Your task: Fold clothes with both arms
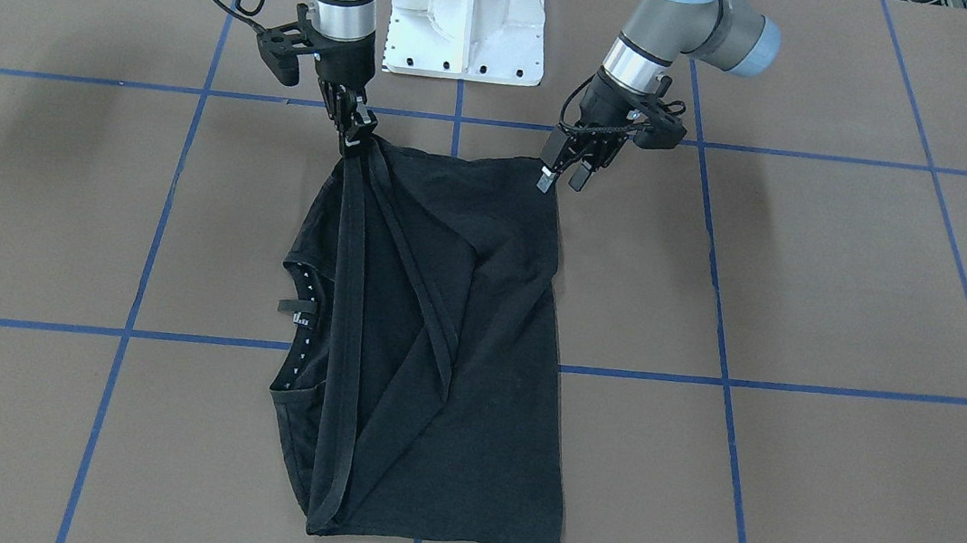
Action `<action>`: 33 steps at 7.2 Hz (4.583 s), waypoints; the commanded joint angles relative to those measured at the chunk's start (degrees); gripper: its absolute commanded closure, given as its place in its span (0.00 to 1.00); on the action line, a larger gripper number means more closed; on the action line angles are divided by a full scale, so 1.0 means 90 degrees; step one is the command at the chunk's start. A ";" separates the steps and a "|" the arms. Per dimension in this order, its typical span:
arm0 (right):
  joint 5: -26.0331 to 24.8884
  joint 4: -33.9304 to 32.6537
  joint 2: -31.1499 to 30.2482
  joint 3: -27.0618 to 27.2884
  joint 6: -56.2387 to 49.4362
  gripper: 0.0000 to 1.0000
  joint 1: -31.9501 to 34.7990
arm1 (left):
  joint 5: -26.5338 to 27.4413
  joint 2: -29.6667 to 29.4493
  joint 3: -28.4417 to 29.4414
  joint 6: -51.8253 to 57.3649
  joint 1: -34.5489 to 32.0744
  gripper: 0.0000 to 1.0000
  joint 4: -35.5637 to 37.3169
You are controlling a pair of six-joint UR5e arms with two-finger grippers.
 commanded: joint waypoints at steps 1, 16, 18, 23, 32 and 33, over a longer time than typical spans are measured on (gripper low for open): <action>0.0061 0.0008 0.0004 0.0000 0.0000 1.00 0.0000 | 0.0020 -0.0031 -0.0007 -0.0065 0.0279 0.32 0.0059; 0.0653 -0.0098 -0.1236 0.2232 0.0020 1.00 -0.0011 | -0.2193 0.0068 -0.2194 0.0052 -0.0222 1.00 0.1260; 0.1590 -0.0576 -0.0528 0.1956 -0.0542 1.00 0.1224 | -0.3150 -0.0525 -0.1768 0.0655 -0.1802 1.00 0.1289; 0.2786 -0.0549 0.2254 -0.1982 -0.1891 1.00 0.3016 | -0.3554 -0.2069 0.0954 0.1564 -0.3303 1.00 0.1124; 0.3692 0.2899 0.4597 -0.7504 -0.3642 0.00 0.4255 | -0.4028 -0.3509 0.4440 0.2882 -0.4592 0.00 -0.0977; 0.4071 0.2850 0.3801 -0.6591 -0.4252 0.00 0.4567 | -0.4110 -0.2811 0.3750 0.3706 -0.4632 0.00 -0.0957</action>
